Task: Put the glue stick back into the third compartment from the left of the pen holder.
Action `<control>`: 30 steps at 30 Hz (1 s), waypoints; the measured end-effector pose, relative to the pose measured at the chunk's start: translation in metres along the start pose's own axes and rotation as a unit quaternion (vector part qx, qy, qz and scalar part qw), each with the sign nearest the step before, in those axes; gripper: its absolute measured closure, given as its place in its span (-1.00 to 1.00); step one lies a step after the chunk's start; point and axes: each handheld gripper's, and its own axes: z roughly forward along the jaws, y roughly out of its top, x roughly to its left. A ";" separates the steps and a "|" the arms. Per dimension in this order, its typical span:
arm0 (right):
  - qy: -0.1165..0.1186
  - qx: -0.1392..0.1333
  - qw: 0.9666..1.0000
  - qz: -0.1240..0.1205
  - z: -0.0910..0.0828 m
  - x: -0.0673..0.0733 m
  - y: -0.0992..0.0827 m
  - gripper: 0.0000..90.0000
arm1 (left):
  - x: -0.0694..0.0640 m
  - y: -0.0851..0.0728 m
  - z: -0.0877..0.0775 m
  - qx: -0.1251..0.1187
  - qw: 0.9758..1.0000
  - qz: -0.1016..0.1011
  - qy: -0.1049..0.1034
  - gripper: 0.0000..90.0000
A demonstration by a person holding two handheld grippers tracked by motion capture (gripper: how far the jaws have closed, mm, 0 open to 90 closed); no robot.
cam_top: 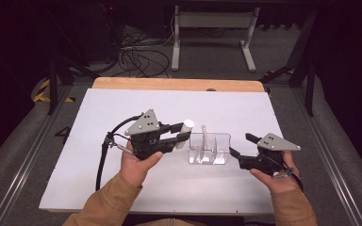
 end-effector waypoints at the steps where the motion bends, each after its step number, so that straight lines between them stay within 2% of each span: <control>1: -0.001 0.002 1.000 -0.003 0.000 -0.001 0.000 -0.52 | 0.000 0.000 0.003 -0.002 1.000 -0.002 -0.003 0.49; 4: -0.002 0.004 1.000 -0.001 0.000 -0.001 -0.001 -0.53 | 0.001 0.000 0.013 -0.009 1.000 -0.006 -0.006 0.49; 13: -0.004 0.007 1.000 -0.002 0.000 -0.003 -0.002 -0.53 | 0.003 0.000 0.047 -0.004 1.000 -0.014 -0.020 0.49; 21: -0.006 0.009 1.000 0.001 -0.001 -0.005 -0.003 -0.53 | -0.001 -0.001 0.072 0.005 1.000 0.007 -0.020 0.49; 26: -0.006 0.007 1.000 -0.001 -0.002 -0.006 -0.002 -0.53 | -0.003 -0.003 0.084 0.006 1.000 0.025 -0.010 0.49; 30: -0.005 0.007 1.000 -0.001 -0.002 -0.006 -0.003 -0.53 | -0.001 -0.006 0.093 0.005 1.000 0.026 -0.015 0.49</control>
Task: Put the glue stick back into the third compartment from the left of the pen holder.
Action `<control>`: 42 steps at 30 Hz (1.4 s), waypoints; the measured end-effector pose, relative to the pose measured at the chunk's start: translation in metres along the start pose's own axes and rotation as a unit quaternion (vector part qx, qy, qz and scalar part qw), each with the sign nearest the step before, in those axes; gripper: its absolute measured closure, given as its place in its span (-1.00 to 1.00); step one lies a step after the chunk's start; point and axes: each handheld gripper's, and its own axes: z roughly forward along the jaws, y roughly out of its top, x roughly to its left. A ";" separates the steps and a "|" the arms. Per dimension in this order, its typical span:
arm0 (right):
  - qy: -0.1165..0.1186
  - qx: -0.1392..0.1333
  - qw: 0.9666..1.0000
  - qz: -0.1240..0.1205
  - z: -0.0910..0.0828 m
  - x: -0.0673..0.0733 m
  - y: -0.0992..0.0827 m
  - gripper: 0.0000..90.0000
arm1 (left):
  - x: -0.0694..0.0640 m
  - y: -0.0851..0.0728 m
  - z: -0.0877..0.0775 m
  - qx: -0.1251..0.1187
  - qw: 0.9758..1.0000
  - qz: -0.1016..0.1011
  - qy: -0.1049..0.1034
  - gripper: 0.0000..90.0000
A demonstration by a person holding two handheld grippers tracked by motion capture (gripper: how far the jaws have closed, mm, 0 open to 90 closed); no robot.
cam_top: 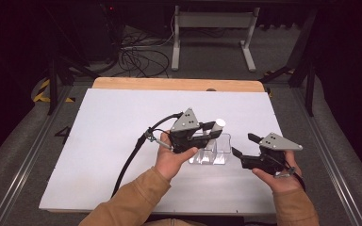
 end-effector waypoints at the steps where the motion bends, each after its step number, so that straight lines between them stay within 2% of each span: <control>1: 0.000 0.000 1.000 0.000 0.000 0.000 0.000 -0.53 | 0.001 -0.001 0.002 -0.001 1.000 -0.001 -0.002 0.49; 4: 0.000 -0.001 1.000 0.000 0.000 0.000 0.000 -0.53 | 0.004 -0.003 0.008 -0.001 1.000 -0.005 -0.015 0.49; 11: 0.001 0.000 1.000 -0.001 0.000 -0.001 0.000 -0.53 | 0.008 -0.008 0.019 0.003 1.000 -0.012 -0.026 0.49; 22: -0.001 0.004 1.000 -0.001 0.000 -0.002 -0.001 -0.54 | 0.006 -0.010 0.033 0.011 0.999 -0.013 -0.042 0.49; 31: 0.003 0.003 1.000 -0.002 0.000 -0.002 -0.001 -0.54 | 0.007 -0.011 0.036 0.018 0.999 -0.015 -0.042 0.49; 35: 0.003 0.002 1.000 -0.002 0.000 -0.002 -0.001 -0.54 | 0.006 -0.012 0.036 0.022 0.999 -0.009 -0.038 0.47; 36: 0.003 0.003 1.000 -0.002 0.000 -0.002 -0.001 -0.54 | 0.006 -0.011 0.036 0.019 0.999 -0.006 -0.036 0.44; 38: 0.004 0.003 1.000 -0.002 0.000 -0.002 -0.001 -0.54 | 0.004 -0.010 0.035 0.014 1.000 0.003 -0.026 0.26; 42: 0.004 0.004 1.000 -0.003 0.000 -0.002 -0.001 -0.55 | 0.002 -0.007 0.030 0.005 1.000 0.010 -0.023 0.19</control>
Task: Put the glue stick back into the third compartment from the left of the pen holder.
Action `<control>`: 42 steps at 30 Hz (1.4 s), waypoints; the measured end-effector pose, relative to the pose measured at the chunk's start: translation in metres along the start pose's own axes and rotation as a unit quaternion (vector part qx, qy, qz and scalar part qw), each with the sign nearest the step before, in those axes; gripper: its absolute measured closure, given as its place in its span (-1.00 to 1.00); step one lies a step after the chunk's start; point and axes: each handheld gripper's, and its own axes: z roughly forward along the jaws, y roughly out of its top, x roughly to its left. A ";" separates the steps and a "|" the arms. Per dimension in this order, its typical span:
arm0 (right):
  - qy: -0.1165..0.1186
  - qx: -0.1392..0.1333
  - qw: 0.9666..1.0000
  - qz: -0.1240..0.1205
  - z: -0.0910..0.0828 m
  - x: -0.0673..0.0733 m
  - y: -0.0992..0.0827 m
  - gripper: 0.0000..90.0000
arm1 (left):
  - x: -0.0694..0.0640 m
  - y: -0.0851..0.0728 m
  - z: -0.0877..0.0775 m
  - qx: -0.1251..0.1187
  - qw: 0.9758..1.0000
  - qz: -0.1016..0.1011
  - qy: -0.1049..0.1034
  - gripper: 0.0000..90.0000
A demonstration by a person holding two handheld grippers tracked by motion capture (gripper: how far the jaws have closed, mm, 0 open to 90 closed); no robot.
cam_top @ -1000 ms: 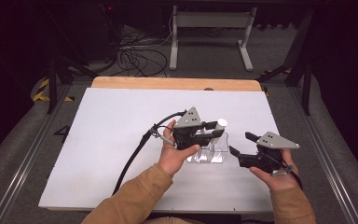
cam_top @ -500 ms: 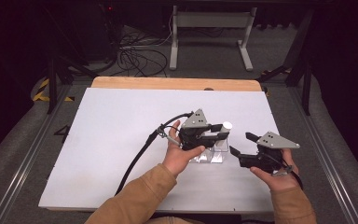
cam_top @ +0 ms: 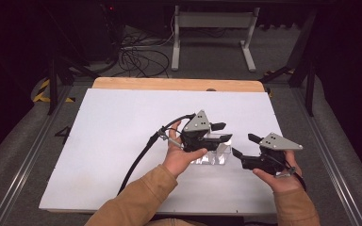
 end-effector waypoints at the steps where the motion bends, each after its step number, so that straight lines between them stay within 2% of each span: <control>1: 0.000 0.000 1.000 0.000 0.000 0.000 0.000 -0.55 | 0.000 0.001 -0.002 -0.001 1.000 0.001 0.000 0.16; 4: -0.001 -0.001 1.000 -0.001 0.000 0.000 0.000 -0.55 | -0.001 0.004 -0.008 -0.005 1.000 0.004 0.003 0.09; 9: -0.002 -0.003 1.000 0.002 -0.001 0.000 0.001 -0.55 | -0.005 0.010 -0.023 -0.007 1.000 0.024 0.008 0.00; 17: -0.002 -0.004 1.000 0.001 -0.001 0.001 0.001 -0.56 | -0.007 0.016 -0.042 -0.020 0.999 0.032 0.015 -0.13; 22: -0.002 -0.007 1.000 -0.001 -0.002 0.002 0.003 -0.56 | -0.006 0.018 -0.050 -0.015 0.999 0.029 0.013 -0.20; 26: -0.002 -0.010 1.000 -0.004 -0.002 0.002 0.003 -0.57 | -0.004 0.017 -0.063 -0.010 1.000 0.022 0.016 -0.27; 28: -0.001 -0.014 1.000 -0.004 -0.003 0.003 0.003 -0.57 | -0.002 0.015 -0.073 -0.018 0.999 0.019 0.023 -0.28; 31: 0.002 -0.017 1.000 -0.010 -0.003 0.004 0.004 -0.58 | 0.001 0.012 -0.087 -0.020 0.999 0.007 0.033 -0.35; 33: 0.005 -0.020 1.000 -0.005 -0.003 0.005 0.004 -0.58 | 0.003 0.010 -0.096 -0.022 0.999 -0.005 0.038 -0.41; 40: 0.005 -0.029 1.000 -0.011 -0.004 0.008 0.005 -0.61 | 0.009 0.001 -0.124 0.001 0.997 -0.021 0.077 -0.66; 42: 0.005 -0.028 1.000 -0.011 -0.003 0.008 0.005 -0.61 | 0.010 -0.003 -0.130 0.007 0.996 -0.018 0.089 -0.72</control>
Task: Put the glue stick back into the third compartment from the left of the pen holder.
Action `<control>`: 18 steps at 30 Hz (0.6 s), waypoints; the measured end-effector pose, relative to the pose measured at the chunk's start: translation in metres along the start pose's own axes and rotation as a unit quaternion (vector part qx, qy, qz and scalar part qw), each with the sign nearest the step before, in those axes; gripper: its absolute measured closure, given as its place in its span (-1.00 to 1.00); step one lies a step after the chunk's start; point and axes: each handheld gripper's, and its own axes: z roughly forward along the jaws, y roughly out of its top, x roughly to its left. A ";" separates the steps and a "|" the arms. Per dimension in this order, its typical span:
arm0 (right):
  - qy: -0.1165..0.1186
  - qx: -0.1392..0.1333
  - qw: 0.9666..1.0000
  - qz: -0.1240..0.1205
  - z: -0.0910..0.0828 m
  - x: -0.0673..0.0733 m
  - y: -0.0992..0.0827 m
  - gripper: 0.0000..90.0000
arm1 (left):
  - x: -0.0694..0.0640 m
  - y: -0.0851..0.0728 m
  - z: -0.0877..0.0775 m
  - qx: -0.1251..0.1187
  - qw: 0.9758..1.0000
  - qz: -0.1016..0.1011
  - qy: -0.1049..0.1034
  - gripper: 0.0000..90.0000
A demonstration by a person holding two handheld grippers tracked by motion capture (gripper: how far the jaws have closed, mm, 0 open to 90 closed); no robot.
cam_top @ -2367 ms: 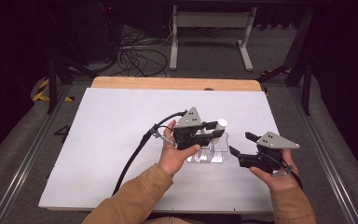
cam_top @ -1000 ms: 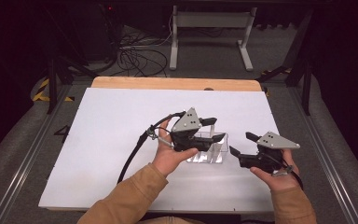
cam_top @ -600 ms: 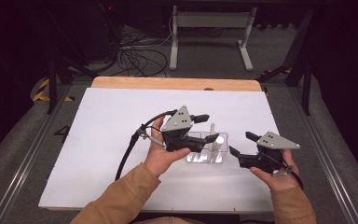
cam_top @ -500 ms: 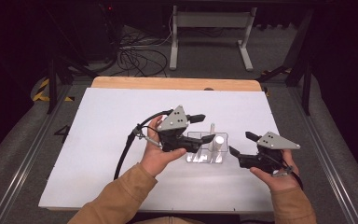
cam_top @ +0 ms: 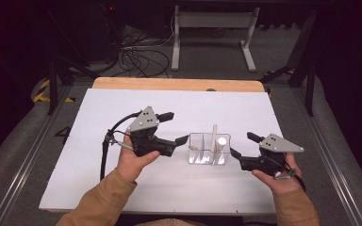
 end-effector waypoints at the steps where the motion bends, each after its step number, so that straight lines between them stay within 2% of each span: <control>1: 0.001 0.001 1.000 -0.003 0.000 0.000 0.000 -0.61 | 0.001 -0.002 -0.003 0.003 1.000 -0.002 0.005 -0.74; 6: 0.006 0.000 1.000 -0.005 0.001 0.001 -0.001 -0.62 | 0.006 -0.014 -0.019 0.007 1.000 -0.002 0.027 -0.78; 10: 0.008 -0.004 1.000 -0.007 0.001 0.002 -0.001 -0.62 | 0.010 -0.023 -0.032 0.007 0.999 -0.008 0.034 -0.81; 13: 0.008 -0.004 1.000 -0.010 0.001 0.003 0.000 -0.63 | 0.013 -0.031 -0.042 0.006 0.999 -0.003 0.052 -0.84; 18: 0.009 -0.004 1.000 -0.010 0.002 0.004 -0.001 -0.63 | 0.020 -0.048 -0.059 0.001 0.997 -0.019 0.071 -0.86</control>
